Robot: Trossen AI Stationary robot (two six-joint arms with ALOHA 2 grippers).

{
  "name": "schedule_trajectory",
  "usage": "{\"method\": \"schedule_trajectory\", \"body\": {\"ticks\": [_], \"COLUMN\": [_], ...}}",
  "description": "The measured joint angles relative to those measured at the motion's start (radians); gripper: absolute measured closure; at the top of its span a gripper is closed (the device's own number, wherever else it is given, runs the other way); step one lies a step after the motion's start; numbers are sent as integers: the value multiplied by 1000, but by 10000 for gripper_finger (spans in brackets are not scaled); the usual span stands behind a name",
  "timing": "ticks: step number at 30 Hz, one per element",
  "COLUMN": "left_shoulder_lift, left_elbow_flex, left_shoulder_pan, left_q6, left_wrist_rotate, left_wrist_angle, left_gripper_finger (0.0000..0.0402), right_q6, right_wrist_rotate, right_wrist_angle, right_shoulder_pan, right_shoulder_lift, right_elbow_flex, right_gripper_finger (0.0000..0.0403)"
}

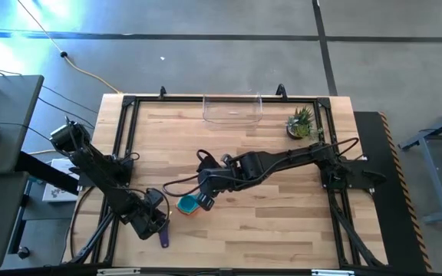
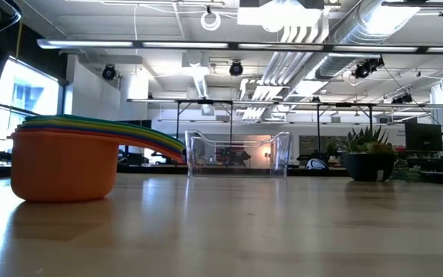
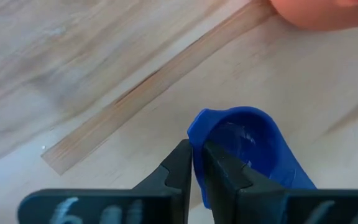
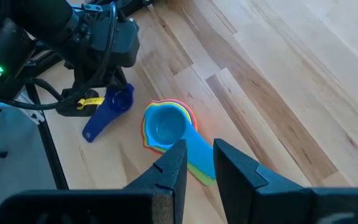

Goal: Nest measuring cups in basket
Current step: Stack the dark blue measuring cup on top of the light blue measuring cup

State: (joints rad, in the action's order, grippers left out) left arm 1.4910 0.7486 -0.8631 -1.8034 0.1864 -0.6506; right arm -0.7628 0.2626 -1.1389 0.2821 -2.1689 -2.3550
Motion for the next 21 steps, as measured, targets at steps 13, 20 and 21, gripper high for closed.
{"method": "schedule_trajectory", "body": {"ticks": [13, 20, 21], "left_shoulder_lift": [0, 0, -1], "left_elbow_flex": [0, 0, 0], "left_shoulder_pan": [0, 9, 11], "left_q6": [0, 0, 0], "left_wrist_rotate": [2, 8, 8], "left_wrist_angle": [1, -2, -2], "left_gripper_finger": [339, 339, 339], "right_q6": [0, 0, 0], "right_wrist_rotate": [0, 0, 0], "right_wrist_angle": [0, 0, 0], "right_shoulder_pan": [0, 0, 1], "right_shoulder_lift": [0, 0, 0], "right_elbow_flex": [0, 0, 0], "right_gripper_finger": [331, 331, 331]}}
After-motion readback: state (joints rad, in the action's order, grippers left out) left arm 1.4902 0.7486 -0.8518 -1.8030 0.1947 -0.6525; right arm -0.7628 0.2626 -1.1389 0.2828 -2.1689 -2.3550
